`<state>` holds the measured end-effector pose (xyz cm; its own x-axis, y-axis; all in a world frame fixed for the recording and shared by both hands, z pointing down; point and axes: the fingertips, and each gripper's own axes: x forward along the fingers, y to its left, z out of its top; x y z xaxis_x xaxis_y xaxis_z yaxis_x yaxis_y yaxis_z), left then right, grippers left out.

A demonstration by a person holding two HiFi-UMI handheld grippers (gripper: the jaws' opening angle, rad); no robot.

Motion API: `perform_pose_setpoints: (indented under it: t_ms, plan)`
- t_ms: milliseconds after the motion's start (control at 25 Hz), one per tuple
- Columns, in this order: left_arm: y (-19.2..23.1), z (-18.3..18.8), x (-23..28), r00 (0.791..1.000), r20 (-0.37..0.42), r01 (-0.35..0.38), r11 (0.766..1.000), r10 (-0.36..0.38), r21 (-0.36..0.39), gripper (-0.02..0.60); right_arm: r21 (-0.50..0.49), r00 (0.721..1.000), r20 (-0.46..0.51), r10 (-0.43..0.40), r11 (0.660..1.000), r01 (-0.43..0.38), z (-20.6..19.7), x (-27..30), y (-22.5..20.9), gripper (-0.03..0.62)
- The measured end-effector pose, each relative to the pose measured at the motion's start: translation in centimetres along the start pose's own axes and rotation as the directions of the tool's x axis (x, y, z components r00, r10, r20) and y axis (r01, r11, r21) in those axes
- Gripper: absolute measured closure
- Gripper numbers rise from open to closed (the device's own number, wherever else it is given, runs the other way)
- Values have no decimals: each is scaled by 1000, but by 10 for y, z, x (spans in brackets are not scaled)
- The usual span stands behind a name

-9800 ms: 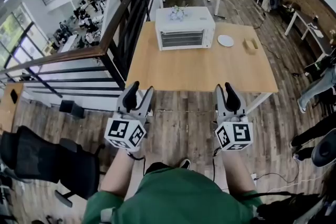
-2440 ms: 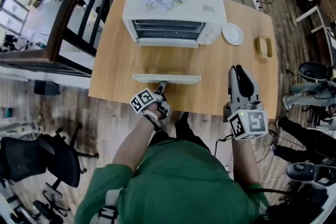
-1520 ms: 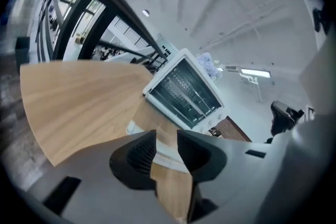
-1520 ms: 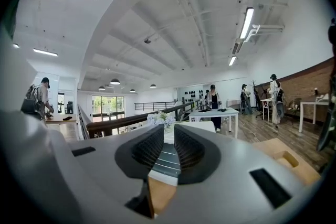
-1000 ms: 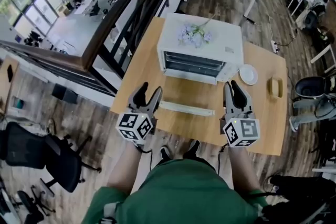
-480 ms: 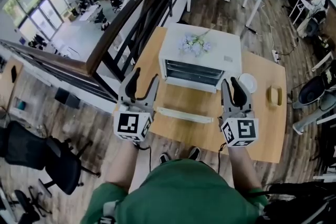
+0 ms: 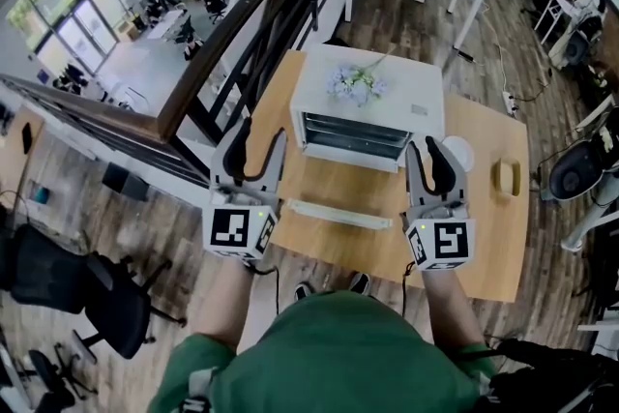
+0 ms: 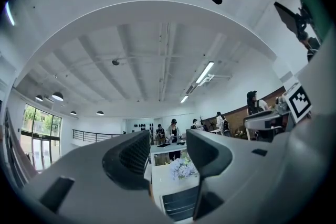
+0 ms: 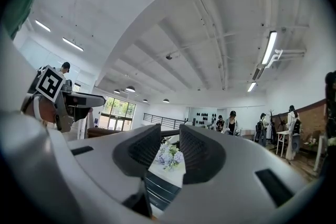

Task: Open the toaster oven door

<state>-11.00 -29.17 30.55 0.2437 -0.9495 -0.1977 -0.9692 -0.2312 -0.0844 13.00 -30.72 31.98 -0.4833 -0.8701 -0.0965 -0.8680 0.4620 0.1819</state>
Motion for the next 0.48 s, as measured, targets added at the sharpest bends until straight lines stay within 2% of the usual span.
perform_pose_setpoints:
  t_ms: [480]
  plan:
    - [-5,-1,1,1000,0,4,1000,-4,18,353,-4,1000,8,-6,1000,6,2,-3,-2,480]
